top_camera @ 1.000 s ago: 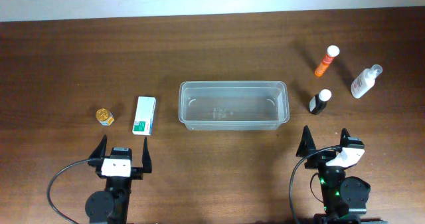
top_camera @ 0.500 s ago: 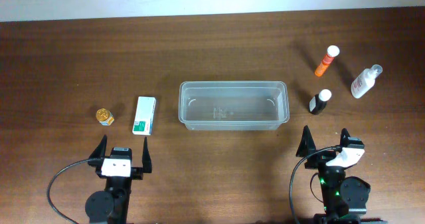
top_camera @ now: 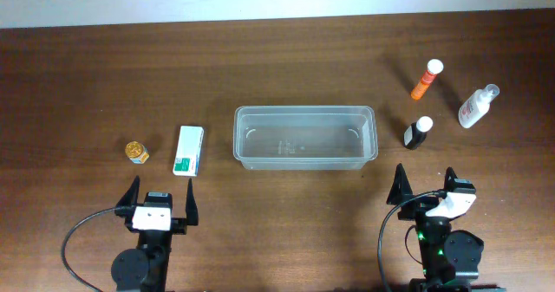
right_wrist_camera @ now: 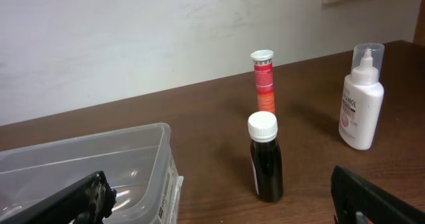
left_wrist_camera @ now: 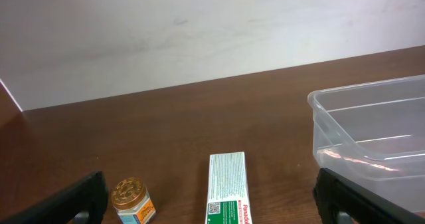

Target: Pack container

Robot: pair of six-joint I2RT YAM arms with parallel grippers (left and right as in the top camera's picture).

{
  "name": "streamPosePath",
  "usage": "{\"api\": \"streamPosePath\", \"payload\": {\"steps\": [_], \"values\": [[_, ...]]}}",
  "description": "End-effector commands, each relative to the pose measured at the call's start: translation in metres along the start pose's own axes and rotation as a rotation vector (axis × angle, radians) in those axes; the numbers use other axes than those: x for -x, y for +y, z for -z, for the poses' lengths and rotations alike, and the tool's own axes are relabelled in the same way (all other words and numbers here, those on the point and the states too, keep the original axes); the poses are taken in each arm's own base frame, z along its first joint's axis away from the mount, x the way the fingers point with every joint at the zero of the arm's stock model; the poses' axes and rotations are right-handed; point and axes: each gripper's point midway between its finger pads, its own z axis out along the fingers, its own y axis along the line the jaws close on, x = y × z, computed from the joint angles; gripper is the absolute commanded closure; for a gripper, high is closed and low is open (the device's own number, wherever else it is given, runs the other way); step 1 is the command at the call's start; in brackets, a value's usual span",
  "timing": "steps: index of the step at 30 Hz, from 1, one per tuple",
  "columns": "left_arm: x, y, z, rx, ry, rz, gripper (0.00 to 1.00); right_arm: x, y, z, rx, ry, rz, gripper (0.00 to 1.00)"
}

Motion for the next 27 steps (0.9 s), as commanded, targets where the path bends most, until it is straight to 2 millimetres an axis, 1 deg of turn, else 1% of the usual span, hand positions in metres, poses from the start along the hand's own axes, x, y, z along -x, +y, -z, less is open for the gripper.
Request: {"api": "streamPosePath", "payload": {"steps": [1, 9, 18, 20, 22, 24, 25, 27], "values": [[-0.002, -0.001, 0.000, -0.005, 0.002, -0.016, 0.01, -0.002, 0.001, 0.000, 0.005, 0.002, 0.011, 0.02], [-0.002, -0.001, 0.000, -0.005, 0.002, -0.016, 0.01, -0.002, 0.002, 0.000, 0.008, 0.002, 0.000, 0.02], [-0.002, -0.001, 0.000, -0.005, 0.002, -0.016, 0.00, -0.002, 0.014, 0.001, 0.077, 0.019, -0.264, 0.02], [-0.002, -0.001, 0.000, -0.005, 0.002, -0.016, 0.01, 0.001, 0.025, 0.002, 0.143, 0.019, -0.260, 0.02], [-0.002, -0.001, 0.000, -0.005, 0.002, -0.016, 0.01, 0.009, 0.042, 0.005, 0.241, -0.001, -0.247, 0.02], [-0.002, -0.001, 0.000, -0.005, 0.002, -0.016, 0.01, 0.028, 0.060, 0.012, 0.349, -0.061, -0.195, 0.02], [-0.002, -0.001, 0.000, -0.005, 0.002, -0.016, 0.01, 0.038, 0.065, 0.016, 0.375, -0.092, -0.182, 0.02], [-0.002, -0.001, 0.000, -0.005, 0.002, -0.016, 0.01, 0.059, 0.068, 0.021, 0.379, -0.150, -0.146, 0.02]]}}
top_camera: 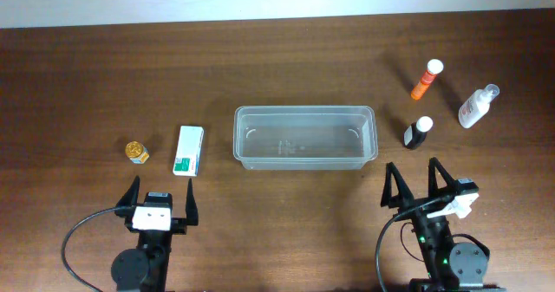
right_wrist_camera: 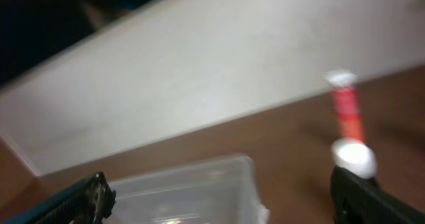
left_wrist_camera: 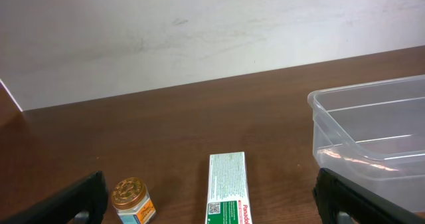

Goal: Pack container
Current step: 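Move the right gripper over the dark white-capped bottle and descend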

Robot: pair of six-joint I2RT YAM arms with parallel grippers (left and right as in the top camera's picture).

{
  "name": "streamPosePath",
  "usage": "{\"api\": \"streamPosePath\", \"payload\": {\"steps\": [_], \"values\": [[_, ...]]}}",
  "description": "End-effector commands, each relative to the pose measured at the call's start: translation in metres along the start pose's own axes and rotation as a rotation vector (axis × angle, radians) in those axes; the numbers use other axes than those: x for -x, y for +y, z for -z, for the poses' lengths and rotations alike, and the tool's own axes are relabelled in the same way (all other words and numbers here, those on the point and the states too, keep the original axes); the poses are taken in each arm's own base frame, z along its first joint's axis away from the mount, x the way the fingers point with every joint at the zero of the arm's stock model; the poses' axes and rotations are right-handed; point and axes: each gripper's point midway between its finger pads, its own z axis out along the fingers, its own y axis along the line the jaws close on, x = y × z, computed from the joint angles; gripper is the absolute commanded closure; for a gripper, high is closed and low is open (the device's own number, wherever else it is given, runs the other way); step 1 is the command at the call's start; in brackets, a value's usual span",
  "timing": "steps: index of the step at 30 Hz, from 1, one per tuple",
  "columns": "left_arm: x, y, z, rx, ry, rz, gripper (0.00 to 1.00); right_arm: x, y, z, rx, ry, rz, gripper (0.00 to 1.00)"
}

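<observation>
A clear plastic container (top_camera: 303,137) sits mid-table with nothing in it. Left of it lie a green-and-white box (top_camera: 188,150) and a small gold-lidded jar (top_camera: 136,152). To its right stand a dark bottle with a white cap (top_camera: 417,133), an orange tube (top_camera: 426,79) and a white bottle (top_camera: 478,107). My left gripper (top_camera: 159,202) is open at the near edge, below the box. My right gripper (top_camera: 414,186) is open, below the dark bottle, tilted. The right wrist view is blurred; it shows the container's corner (right_wrist_camera: 199,191), the white cap (right_wrist_camera: 354,157) and the tube (right_wrist_camera: 346,108).
The table is dark brown wood (top_camera: 277,67), with a pale wall behind it. Black cables loop from both arm bases at the near edge. In the left wrist view the box (left_wrist_camera: 228,196) and jar (left_wrist_camera: 132,199) lie between the fingers, with the container (left_wrist_camera: 372,137) to the right.
My right gripper has turned and shifted slightly left; its camera view has tilted and blurred, with the white bottle gone from it. The left arm and all objects are unchanged.
</observation>
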Motion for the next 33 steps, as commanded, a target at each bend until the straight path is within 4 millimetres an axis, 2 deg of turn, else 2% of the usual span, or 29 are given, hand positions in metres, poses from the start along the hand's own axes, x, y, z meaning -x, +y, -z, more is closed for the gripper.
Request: {"api": "streamPosePath", "payload": {"steps": [1, 4, 6, 10, 12, 21, 26, 33], "values": [[-0.002, -0.001, 0.000, -0.005, 0.002, -0.016, 0.01, 0.030, 0.030, 0.005, 0.109, -0.052, 0.080, 0.02], [-0.002, -0.001, 0.000, -0.005, 0.002, -0.016, 0.01, 0.063, 0.028, 0.009, 0.018, -0.096, 0.127, 0.02], [-0.002, -0.001, 0.000, -0.005, 0.002, -0.016, 0.01, 0.079, 0.024, 0.010, -0.053, -0.078, 0.162, 0.02], [-0.002, -0.001, 0.000, -0.005, 0.002, -0.016, 0.01, 0.103, 0.007, 0.007, -0.236, 0.039, 0.228, 0.01], [-0.002, -0.001, 0.000, -0.005, 0.002, -0.016, 0.01, 0.106, -0.003, 0.001, -0.319, 0.135, 0.217, 0.01], [-0.002, -0.001, 0.000, -0.005, 0.002, -0.016, 0.01, 0.079, -0.033, -0.046, -0.507, 0.745, 0.158, 0.02], [-0.002, -0.001, 0.000, -0.005, 0.002, -0.016, 0.01, 0.067, -0.047, -0.072, -0.524, 0.922, 0.205, 0.02], [-0.002, -0.001, 0.000, -0.005, 0.002, -0.016, 0.01, 0.033, -0.067, -0.084, -0.492, 1.083, 0.291, 0.02]]}}
